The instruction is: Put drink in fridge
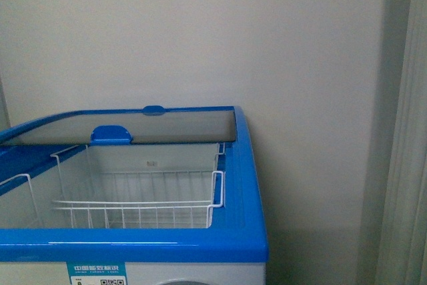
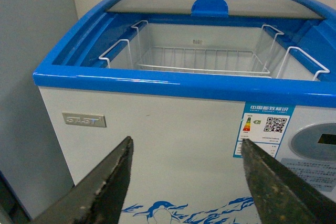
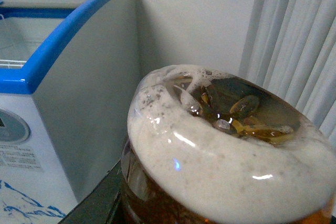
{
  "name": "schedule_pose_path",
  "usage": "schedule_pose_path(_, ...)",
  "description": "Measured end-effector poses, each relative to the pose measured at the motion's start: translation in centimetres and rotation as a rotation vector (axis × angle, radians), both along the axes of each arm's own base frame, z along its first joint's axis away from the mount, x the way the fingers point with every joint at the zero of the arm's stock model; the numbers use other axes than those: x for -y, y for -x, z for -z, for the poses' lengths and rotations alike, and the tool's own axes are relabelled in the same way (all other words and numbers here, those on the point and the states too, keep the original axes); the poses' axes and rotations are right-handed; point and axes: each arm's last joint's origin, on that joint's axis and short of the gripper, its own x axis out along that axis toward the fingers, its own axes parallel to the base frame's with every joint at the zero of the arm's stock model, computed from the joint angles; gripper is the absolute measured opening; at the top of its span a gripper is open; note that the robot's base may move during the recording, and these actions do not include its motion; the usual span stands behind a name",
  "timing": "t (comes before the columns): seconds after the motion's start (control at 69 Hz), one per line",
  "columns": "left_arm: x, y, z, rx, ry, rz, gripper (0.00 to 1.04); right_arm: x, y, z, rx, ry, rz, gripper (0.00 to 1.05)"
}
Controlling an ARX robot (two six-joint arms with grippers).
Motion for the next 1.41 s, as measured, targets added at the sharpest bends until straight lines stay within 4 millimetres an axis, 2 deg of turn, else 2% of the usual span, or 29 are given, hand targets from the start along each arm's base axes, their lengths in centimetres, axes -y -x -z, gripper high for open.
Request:
schedule_pose_path(0.174,0.0,0.0,0.0,0.000,0.000,0.000,0.98,0.0,0.0,0.0,0.000,0.000,0.000,0.45)
schedule_pose_path(0.348,0.0,0.0,0.0,0.000,0.000,-0.001,0.97,0.0,0.1,-0.5,0.051,0.022,0.074,0.45)
schedule_pose_path(0.565,0.0,0.0,0.0,0.000,0.000,0.000,0.97,0.2,-0.2,-0.7,0.053,0.033,0.041,0.45)
schedule_pose_path(0.725,0.0,0.0,0.0,0.000,0.000,0.000,0.97,0.9,-0.8,-2.0,0.043,0.045,0.029,0.45)
schedule_pose_path(0.913,0.0,0.0,0.0,0.000,0.000,0.000,0.97,1.2,-3.6,-6.5,0.105,0.108,0.035,0.45)
schedule_pose_path(1.029,0.0,0.0,0.0,0.000,0.000,0.000,0.97,1.0,-5.7,-8.3,0.072,0.116,0.000,0.45)
schedule_pose_path(1.29,0.0,0.0,0.0,0.000,0.000,0.000,0.97,0.3,-11.1,-10.2,-0.028,0.102,-0.061,0.45)
schedule_pose_path(1.406,0.0,0.0,0.0,0.000,0.000,0.000,0.97,-0.5,-13.9,-11.2,-0.034,0.105,-0.077,0.45)
